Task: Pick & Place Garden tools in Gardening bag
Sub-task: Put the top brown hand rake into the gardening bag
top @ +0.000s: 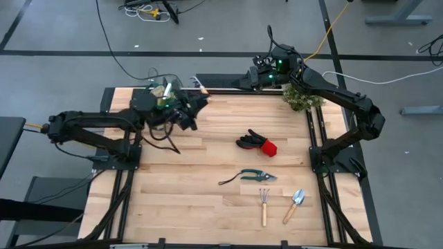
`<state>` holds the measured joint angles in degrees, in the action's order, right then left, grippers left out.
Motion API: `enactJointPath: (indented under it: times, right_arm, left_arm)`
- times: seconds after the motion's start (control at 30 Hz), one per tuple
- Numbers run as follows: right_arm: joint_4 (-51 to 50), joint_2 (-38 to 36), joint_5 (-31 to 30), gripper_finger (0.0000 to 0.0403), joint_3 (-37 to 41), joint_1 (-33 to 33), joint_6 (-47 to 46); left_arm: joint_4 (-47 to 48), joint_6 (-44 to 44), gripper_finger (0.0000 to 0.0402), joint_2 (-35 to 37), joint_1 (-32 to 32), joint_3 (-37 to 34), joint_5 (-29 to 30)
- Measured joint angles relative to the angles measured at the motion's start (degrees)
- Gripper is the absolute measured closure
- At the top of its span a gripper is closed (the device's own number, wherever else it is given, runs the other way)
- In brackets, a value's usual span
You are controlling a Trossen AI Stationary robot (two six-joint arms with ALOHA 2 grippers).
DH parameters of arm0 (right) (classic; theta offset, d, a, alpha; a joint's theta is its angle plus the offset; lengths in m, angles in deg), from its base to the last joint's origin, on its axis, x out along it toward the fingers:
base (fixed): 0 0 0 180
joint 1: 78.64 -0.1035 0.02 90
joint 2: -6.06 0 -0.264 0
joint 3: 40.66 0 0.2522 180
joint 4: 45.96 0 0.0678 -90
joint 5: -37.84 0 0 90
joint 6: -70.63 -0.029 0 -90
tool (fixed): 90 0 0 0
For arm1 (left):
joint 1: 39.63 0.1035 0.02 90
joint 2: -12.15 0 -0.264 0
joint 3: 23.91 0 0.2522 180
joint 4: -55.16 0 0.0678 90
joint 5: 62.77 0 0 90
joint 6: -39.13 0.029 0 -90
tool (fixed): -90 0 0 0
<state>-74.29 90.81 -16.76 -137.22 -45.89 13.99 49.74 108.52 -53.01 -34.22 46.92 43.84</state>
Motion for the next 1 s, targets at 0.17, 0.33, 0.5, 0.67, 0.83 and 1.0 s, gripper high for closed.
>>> enactJointPath:
  times: [0.17,0.33,0.5,0.67,0.83,1.0]
  right_arm:
    - [0.09,0.0,0.0,0.0206,0.0,-0.02,0.19]
    - [0.59,0.0,0.0,0.0206,0.0,0.0,0.44]
    - [1.38,0.0,0.0,0.0206,0.0,-0.02,1.76]
    - [1.73,0.0,0.02,0.0206,0.0,0.0,2.18]
    - [1.73,0.0,0.11,0.0206,0.0,0.0,2.48]
    - [1.7,0.0,0.17,0.0206,0.0,-0.01,2.9]
  left_arm:
    - [4.0,-8.42,0.032,4.27,1.23,-0.08,2.53]
    - [5.04,-10.85,0.032,8.3,2.59,-0.08,6.55]
    - [10.59,-17.5,0.032,12.14,6.29,-0.06,6.67]
    - [18.64,-26.6,0.0319,14.79,11.42,-0.06,3.41]
    - [25.78,-34.0,0.0321,15.76,15.51,-0.06,1.53]
    - [30.12,-38.5,0.0319,15.88,18.24,-0.06,1.55]
